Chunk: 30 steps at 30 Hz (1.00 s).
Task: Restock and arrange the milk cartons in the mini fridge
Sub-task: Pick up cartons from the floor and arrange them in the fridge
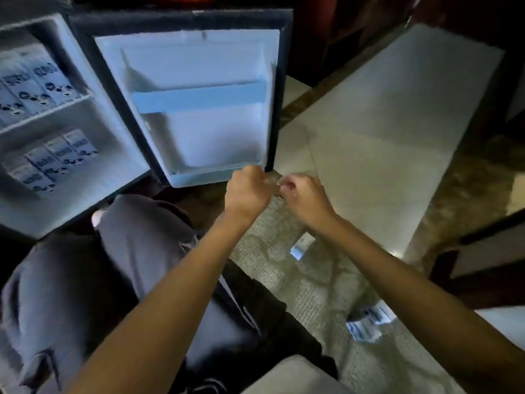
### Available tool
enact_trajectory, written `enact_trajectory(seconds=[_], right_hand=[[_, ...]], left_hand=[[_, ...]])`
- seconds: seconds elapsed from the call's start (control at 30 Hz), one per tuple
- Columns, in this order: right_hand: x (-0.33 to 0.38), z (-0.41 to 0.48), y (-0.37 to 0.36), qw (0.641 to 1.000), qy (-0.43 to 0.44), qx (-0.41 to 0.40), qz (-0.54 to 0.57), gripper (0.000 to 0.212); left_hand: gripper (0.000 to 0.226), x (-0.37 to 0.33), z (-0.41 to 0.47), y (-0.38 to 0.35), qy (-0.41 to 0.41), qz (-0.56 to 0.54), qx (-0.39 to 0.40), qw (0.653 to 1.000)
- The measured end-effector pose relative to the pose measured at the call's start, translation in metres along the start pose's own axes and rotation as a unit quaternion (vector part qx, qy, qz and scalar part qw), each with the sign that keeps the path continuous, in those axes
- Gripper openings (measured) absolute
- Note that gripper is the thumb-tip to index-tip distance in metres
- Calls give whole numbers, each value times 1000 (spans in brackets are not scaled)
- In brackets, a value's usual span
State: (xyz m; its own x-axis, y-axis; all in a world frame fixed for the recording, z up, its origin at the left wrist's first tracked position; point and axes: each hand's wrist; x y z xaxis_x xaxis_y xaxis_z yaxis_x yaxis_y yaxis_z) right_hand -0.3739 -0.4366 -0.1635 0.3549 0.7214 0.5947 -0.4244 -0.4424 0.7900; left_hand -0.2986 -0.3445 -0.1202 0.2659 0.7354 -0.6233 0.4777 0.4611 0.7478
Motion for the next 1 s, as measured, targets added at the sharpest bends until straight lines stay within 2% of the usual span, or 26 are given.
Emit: enact_trajectory(seconds=[0.1,0.17,0.27,0.37,0.5,0.6,0.7,0.77,0.83,1.0], right_hand=[[-34,-32,-4,999,-44,11,15,24],[-56,-53,-9,996,-73,46,15,26],[-86,-86,-16,989,-121,85,12,40],[-118,-118,-26,979,-171,112,-6,30],[-156,-158,-55,960,-242,140,-13,26],[-182,-181,-78,949,-287,130,-24,34],[-205,-199,-83,933,-327,120,-88,45],[-219,-213,-82,909,-371,140,-128,56],[-230,-225,-86,890,-407,170,-116,59],[-244,-236,-104,900,-350,205,-161,53]], left_hand=[[28,-5,-12,-41,-15,36,41,998],[26,-5,-18,-62,-31,41,63,997],[28,-8,-26,-93,-41,59,112,991],[27,-14,-37,-122,-32,78,177,981],[31,-18,-54,-150,-63,126,226,964],[28,-16,-62,-166,-74,168,263,947],[29,-14,-67,-179,-77,196,296,932],[30,-12,-70,-184,-83,207,311,924],[29,-9,-72,-189,-85,206,322,920],[27,-2,-75,-197,-84,211,349,909]])
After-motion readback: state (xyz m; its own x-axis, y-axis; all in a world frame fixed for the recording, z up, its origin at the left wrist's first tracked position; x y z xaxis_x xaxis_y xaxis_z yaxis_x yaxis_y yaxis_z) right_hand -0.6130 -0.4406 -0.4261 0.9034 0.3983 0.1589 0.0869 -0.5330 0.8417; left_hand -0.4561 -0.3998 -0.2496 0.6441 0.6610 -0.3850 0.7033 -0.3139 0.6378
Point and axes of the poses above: each hand's wrist, its own z-axis towards the middle knuckle, its own y-axis out of the back of the hand, x = y × z, and after that the axes turned 8 degrees about y, right-handed
